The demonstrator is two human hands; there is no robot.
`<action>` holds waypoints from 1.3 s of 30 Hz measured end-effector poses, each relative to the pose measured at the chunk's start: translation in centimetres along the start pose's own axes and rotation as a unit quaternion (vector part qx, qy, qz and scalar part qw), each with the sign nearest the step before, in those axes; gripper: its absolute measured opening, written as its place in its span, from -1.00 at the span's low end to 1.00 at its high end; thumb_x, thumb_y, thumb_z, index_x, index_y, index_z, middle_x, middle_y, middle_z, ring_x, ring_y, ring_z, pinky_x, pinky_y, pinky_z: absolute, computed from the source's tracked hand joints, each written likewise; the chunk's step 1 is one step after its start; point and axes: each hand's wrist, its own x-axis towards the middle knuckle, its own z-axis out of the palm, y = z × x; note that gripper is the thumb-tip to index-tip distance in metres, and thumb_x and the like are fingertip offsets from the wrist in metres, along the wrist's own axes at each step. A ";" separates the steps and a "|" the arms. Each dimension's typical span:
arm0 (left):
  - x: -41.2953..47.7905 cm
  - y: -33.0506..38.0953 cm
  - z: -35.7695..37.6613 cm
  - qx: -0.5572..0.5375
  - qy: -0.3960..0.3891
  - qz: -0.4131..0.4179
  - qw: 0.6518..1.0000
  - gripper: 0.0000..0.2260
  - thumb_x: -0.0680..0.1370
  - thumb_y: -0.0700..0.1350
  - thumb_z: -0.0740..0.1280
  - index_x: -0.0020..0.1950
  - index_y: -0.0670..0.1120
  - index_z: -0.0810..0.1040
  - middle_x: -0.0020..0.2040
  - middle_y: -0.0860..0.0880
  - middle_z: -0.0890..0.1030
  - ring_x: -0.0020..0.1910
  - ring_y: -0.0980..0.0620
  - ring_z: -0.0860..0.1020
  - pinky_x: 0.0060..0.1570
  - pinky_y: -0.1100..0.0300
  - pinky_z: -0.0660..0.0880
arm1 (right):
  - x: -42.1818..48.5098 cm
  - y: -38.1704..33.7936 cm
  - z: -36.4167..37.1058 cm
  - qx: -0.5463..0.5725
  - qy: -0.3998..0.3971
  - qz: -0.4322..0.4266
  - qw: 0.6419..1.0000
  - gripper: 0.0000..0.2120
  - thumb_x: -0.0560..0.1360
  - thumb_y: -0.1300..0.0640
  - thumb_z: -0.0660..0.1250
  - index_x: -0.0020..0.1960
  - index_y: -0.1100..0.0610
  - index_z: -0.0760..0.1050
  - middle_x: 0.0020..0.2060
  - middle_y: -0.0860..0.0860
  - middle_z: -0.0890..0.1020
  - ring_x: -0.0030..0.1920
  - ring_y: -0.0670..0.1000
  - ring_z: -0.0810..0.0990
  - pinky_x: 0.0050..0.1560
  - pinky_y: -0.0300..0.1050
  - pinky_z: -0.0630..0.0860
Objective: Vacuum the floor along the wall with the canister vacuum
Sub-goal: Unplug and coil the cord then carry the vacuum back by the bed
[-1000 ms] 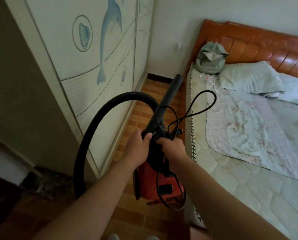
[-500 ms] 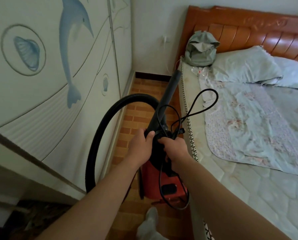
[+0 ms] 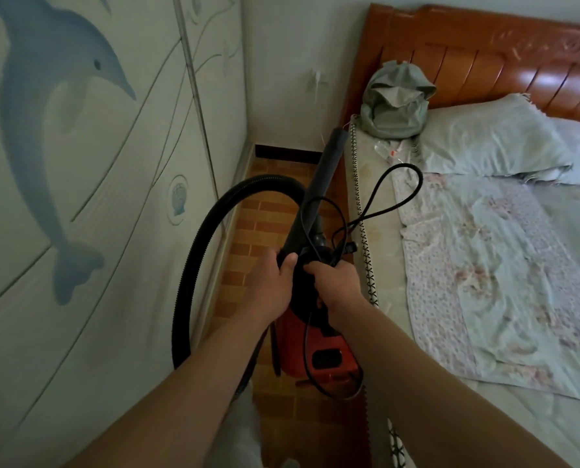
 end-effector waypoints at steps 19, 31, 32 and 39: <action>32.8 6.0 1.0 -0.021 -0.082 -0.019 0.996 -0.67 0.69 0.13 0.14 0.35 -0.03 0.41 0.09 0.00 0.58 0.01 0.06 0.59 -0.14 0.17 0.52 | 26.3 -15.2 5.5 0.077 0.052 0.047 0.995 -0.90 0.54 0.14 0.44 -0.06 0.07 0.52 -0.29 0.05 0.60 -0.40 0.01 0.54 -0.51 -0.19 0.38; 51.2 10.5 6.4 0.008 -0.050 -0.066 0.997 -0.59 0.71 0.12 0.07 0.48 -0.06 0.31 0.16 -0.01 0.54 0.03 0.09 0.52 -0.20 0.24 0.40 | 47.2 -21.6 4.4 0.047 0.003 0.059 0.997 -0.86 0.54 0.10 0.46 0.01 0.12 0.54 -0.35 0.05 0.54 -0.43 0.03 0.46 -0.47 -0.14 0.35; 52.5 10.8 6.7 0.009 -0.047 -0.069 0.996 -0.58 0.71 0.12 0.06 0.50 -0.06 0.30 0.16 0.01 0.53 0.03 0.09 0.52 -0.18 0.23 0.40 | 48.6 -22.3 4.4 0.043 0.000 0.059 0.997 -0.85 0.54 0.09 0.47 0.02 0.13 0.55 -0.34 0.05 0.55 -0.42 0.03 0.47 -0.47 -0.15 0.35; 63.7 12.0 7.8 0.015 -0.050 -0.089 0.995 -0.59 0.71 0.12 0.06 0.44 -0.10 0.34 0.17 -0.07 0.53 0.05 0.03 0.52 -0.15 0.18 0.41 | 59.2 -27.0 6.0 0.024 -0.015 0.074 0.997 -0.83 0.55 0.10 0.46 0.05 0.17 0.57 -0.33 0.09 0.55 -0.47 0.01 0.44 -0.50 -0.17 0.32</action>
